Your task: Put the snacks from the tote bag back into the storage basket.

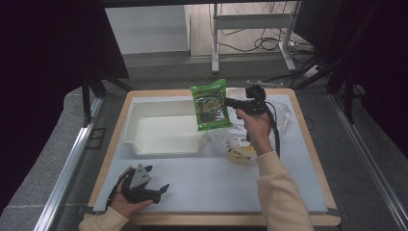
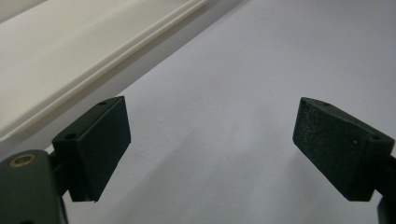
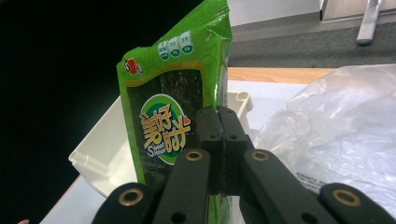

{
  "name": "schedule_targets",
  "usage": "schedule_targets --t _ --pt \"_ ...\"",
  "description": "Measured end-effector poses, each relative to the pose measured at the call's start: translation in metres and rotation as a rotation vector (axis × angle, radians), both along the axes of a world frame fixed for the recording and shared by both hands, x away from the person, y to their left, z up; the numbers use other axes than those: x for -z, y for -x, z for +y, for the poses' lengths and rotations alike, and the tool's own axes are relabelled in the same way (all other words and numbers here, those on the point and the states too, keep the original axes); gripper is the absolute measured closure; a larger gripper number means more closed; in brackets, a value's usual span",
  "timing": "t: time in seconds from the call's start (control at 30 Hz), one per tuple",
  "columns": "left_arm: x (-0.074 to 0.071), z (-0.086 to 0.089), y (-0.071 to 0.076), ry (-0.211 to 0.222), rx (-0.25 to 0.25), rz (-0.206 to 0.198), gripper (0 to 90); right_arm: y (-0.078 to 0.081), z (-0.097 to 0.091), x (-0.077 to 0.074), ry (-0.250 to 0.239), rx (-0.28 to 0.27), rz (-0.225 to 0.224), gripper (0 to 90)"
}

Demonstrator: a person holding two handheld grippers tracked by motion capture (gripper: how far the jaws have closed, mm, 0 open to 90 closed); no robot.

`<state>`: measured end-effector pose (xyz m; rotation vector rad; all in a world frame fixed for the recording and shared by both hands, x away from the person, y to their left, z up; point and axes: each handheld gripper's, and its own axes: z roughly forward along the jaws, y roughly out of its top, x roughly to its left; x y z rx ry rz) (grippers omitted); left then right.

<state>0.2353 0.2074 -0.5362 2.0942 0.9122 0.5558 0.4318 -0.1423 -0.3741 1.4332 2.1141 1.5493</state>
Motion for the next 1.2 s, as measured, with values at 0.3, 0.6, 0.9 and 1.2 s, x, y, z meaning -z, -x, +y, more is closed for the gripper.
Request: schedule_targets --t 0.3,0.6,0.9,1.2 --pt "0.0 0.0 0.0 0.003 0.002 0.002 11.2 -0.001 0.012 0.002 -0.009 -0.02 -0.002 90.0" --pt "0.0 0.0 0.0 0.007 0.001 0.004 11.2 -0.007 0.029 0.008 -0.024 -0.042 0.01 90.0" --pt "0.0 0.0 0.0 0.013 -0.001 0.003 11.3 -0.012 0.046 0.015 -0.023 -0.061 0.023 90.0" --pt "0.0 0.0 0.0 0.016 -0.003 0.002 11.3 -0.014 0.056 0.018 -0.035 -0.071 0.031 90.0"
